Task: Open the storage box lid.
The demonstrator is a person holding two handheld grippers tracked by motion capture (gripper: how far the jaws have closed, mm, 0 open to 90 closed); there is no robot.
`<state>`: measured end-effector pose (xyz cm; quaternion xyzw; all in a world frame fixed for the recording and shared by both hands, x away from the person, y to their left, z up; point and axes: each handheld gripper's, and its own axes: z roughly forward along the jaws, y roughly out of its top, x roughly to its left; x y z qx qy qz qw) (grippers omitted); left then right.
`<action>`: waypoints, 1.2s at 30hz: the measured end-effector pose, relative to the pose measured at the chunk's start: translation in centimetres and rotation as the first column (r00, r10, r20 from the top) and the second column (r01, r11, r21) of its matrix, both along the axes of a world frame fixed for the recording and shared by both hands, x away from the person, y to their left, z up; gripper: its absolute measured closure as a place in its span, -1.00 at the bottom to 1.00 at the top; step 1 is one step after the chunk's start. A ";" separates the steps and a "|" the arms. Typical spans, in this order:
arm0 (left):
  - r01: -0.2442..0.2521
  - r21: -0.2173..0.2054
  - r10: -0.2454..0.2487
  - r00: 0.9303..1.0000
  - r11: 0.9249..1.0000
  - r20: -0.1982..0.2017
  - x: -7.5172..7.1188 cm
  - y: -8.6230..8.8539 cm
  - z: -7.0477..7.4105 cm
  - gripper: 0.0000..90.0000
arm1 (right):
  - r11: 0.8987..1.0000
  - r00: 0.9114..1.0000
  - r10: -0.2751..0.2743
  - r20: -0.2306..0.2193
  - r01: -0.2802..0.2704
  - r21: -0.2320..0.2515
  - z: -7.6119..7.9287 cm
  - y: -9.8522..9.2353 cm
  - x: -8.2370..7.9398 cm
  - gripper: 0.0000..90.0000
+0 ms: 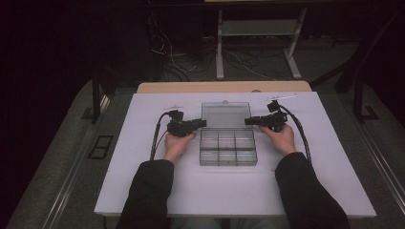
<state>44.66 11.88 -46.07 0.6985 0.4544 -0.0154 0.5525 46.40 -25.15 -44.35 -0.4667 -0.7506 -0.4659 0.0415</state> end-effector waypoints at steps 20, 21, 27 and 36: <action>-0.006 0.048 0.005 1.000 0.999 0.007 -0.1 -0.1 0.3 0.27 | 0.998 1.000 -0.009 0.018 0.010 -0.067 0.0 0.4 -0.2 0.02; -0.008 0.061 0.008 1.000 0.998 0.008 -0.2 -0.1 0.5 0.20 | 0.998 1.000 -0.012 0.021 0.014 -0.067 0.1 0.4 -0.2 -0.03; -0.004 0.074 0.003 1.000 0.997 0.019 -0.6 0.6 1.4 -0.12 | 0.996 0.998 -0.021 0.051 0.025 -0.083 1.3 0.4 -0.8 -0.44; 0.005 0.074 -0.007 1.000 0.997 0.027 -1.3 1.7 3.1 -0.46 | 0.994 0.996 -0.003 0.087 0.013 -0.111 3.4 0.5 -2.2 -0.74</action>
